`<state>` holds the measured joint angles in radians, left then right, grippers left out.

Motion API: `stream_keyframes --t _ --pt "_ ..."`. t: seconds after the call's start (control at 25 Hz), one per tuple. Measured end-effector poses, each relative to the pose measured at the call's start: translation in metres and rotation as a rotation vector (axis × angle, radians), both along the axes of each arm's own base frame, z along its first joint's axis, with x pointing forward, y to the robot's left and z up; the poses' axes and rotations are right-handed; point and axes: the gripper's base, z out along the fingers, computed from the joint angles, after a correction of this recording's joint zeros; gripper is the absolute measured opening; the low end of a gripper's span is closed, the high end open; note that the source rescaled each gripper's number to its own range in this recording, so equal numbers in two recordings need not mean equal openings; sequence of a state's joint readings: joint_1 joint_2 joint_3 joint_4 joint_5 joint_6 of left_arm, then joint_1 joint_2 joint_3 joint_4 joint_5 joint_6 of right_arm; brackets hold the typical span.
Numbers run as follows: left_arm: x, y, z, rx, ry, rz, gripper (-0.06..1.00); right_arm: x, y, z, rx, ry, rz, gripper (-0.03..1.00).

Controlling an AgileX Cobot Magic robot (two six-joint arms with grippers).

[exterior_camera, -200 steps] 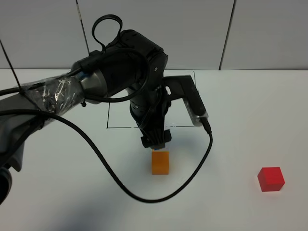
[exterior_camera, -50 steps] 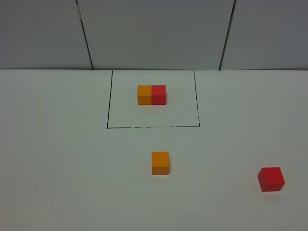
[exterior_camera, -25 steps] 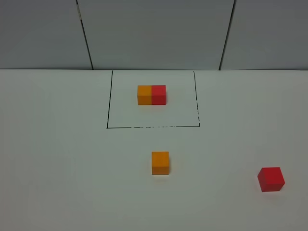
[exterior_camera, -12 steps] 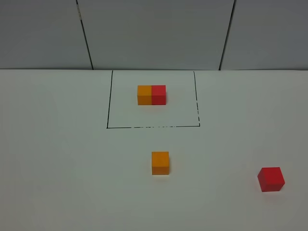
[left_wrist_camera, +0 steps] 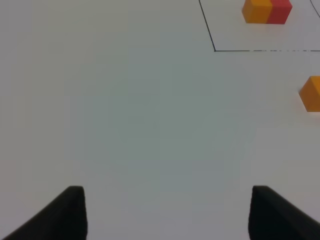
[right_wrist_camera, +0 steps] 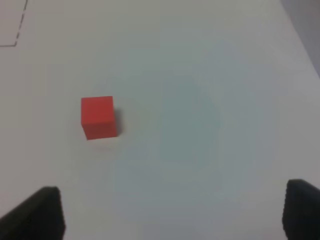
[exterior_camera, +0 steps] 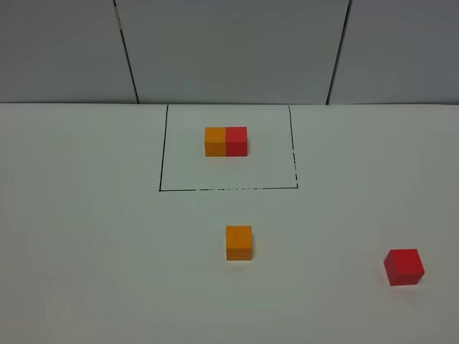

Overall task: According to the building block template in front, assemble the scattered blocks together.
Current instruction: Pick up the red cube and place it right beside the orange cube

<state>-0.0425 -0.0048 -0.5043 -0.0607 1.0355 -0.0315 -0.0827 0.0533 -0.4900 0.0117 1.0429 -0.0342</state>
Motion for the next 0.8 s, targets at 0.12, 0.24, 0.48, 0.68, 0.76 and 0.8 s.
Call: stream_keyframes --t 0.12,0.24,0.48,0.68,0.76,0.8 --pt "0.000 0.000 0.000 0.000 0.000 0.000 0.54 0.002 0.002 0.000 0.046 0.005 0.001 0.75" --pt "0.000 0.000 0.000 0.000 0.000 0.000 0.54 0.010 0.003 0.000 0.084 0.054 0.000 0.76" --pt "0.000 0.000 0.000 0.000 0.000 0.000 0.54 0.053 0.004 0.007 0.164 0.225 0.014 0.94" --pt "0.000 0.000 0.000 0.000 0.000 0.000 0.54 0.108 0.000 0.006 0.176 0.393 0.010 1.00" --pt "0.000 0.000 0.000 0.000 0.000 0.000 0.54 0.131 -0.002 0.003 0.165 0.450 0.014 1.00" --pt "0.000 0.000 0.000 0.000 0.000 0.000 0.54 0.144 -0.003 0.001 0.161 0.484 0.016 1.00"
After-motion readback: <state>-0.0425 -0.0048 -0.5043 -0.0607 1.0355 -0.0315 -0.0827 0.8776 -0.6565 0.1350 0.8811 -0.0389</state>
